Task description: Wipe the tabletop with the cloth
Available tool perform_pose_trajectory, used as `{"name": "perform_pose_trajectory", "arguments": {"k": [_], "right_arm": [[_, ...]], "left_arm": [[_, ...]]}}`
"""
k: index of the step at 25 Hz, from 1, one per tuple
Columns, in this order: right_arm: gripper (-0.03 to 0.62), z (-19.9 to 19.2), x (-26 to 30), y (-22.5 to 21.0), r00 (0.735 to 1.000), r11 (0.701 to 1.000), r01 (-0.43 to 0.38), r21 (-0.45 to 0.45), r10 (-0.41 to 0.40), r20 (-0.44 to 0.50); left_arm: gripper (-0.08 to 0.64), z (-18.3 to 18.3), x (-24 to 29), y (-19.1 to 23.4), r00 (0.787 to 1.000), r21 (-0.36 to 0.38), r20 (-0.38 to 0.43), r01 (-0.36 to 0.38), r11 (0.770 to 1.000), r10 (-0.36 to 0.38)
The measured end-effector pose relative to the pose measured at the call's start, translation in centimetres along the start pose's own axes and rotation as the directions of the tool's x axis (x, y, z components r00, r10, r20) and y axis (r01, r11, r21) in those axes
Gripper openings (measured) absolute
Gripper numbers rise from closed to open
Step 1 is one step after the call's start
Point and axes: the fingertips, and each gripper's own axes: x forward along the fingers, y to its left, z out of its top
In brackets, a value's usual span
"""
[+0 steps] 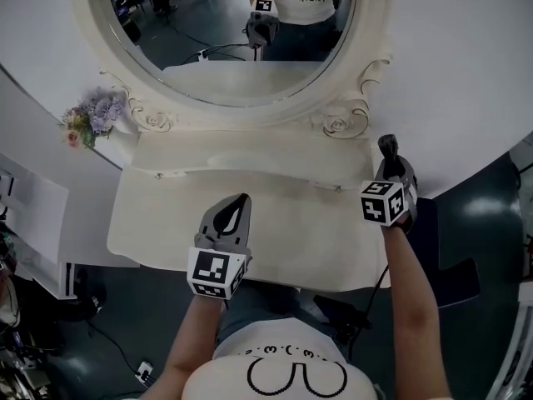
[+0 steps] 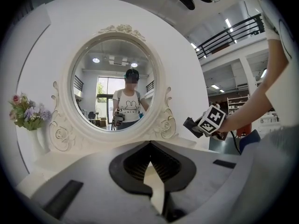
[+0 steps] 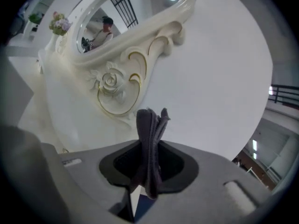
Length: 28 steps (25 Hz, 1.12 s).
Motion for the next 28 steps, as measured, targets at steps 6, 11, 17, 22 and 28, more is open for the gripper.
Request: {"name": "perform_pose_trajectory", "arguments": {"k": [6,11,17,22,28], "right_arm": [[0.089,3.5,-6.7,-1.3,0.937,0.986,-0.053,0.158,-0.006,0.350],[0.089,6.0,-11.7,-0.8,0.883,0.968,-0.107,0.229,-0.013,0.470],[0.089,9.1,-16.8,0.7,0.816,0.973,-0.145,0.181,0.014,0.578],[0.089,12.0,-21.4,2.2,0.779,0.968,-0.169,0.186,0.016,0.627],[0.089,14.7,-27.4,3.7,0.738,0.968,-0.159,0.195,-0.015,0.675]], "left_arm": [[-0.003,0.3,-0.8,-0.2,1.000,0.011,0.009,-0.019,1.000,0.019],[-0.003,1.5,-1.4,1.8,0.997,0.024,0.045,-0.058,0.998,0.057],[-0.003,3.3,-3.1,5.2,0.990,0.029,0.103,-0.103,0.994,0.099],[-0.003,4.6,-5.6,7.0,0.989,0.050,0.128,-0.087,0.995,0.080],[-0.003,7.2,-9.1,10.1,0.980,0.081,0.188,-0.082,0.993,0.066]]}}
